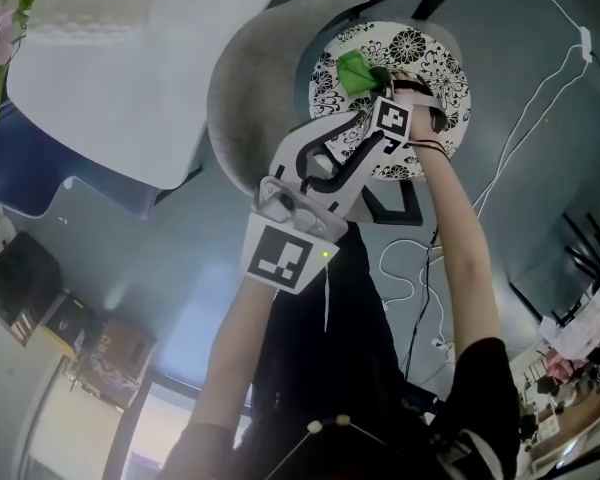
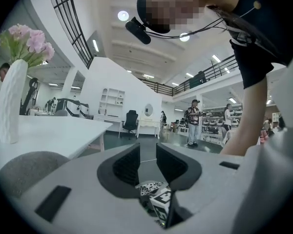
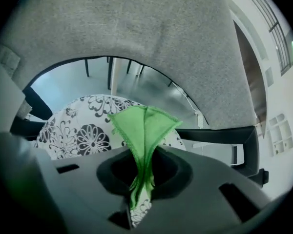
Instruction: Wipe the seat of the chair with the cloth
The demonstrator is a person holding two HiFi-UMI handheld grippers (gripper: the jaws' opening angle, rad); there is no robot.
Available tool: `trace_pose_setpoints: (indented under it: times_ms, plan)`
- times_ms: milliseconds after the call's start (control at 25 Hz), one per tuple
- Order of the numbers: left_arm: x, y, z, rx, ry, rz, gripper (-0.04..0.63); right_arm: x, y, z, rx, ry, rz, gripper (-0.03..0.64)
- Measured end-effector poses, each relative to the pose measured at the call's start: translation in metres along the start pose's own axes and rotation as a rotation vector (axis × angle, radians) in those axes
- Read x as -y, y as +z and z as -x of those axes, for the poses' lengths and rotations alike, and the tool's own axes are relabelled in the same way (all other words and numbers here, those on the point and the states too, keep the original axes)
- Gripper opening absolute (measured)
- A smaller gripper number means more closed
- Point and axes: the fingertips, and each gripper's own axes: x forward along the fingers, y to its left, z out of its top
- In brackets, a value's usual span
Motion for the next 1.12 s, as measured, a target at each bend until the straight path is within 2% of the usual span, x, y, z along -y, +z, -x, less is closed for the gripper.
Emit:
trace_pose_setpoints:
  times_ms: [200, 440, 560, 720, 800, 880, 1000, 1120]
  plan:
    - [-0.015, 0.004, 0.004, 0.016, 0.044, 0.051, 0.091, -0.063, 0.006, 0.016, 0.034, 0.098, 0.057, 0.051]
    - [-0.029, 0.010, 0.009, 0.075, 0.097, 0.134, 0.091, -0.145, 0.008, 0.037, 0.056, 0.270, 0.143, 0.051]
    - [-0.030, 0.010, 0.010, 0.086, 0.104, 0.131, 0.091, -0.183, 0.005, 0.047, 0.054, 0.378, 0.199, 0.051]
    - [-0.025, 0.008, 0.009, 0.073, 0.095, 0.108, 0.091, -0.202, -0.001, 0.061, 0.059, 0.482, 0.166, 0.051]
    - [-0.024, 0.008, 0.009, 0.068, 0.095, 0.103, 0.091, -0.200, -0.002, 0.064, 0.072, 0.471, 0.183, 0.051]
    - [-0.023, 0.009, 0.008, 0.061, 0.092, 0.090, 0.091, -0.183, -0.002, 0.065, 0.084, 0.410, 0.192, 0.051]
    - [-0.021, 0.009, 0.007, 0.050, 0.086, 0.075, 0.091, -0.131, -0.005, 0.062, 0.093, 0.280, 0.097, 0.051]
    - [-0.018, 0.010, 0.006, 0.045, 0.082, 0.077, 0.091, -0.059, -0.025, 0.055, 0.052, 0.120, -0.015, 0.051]
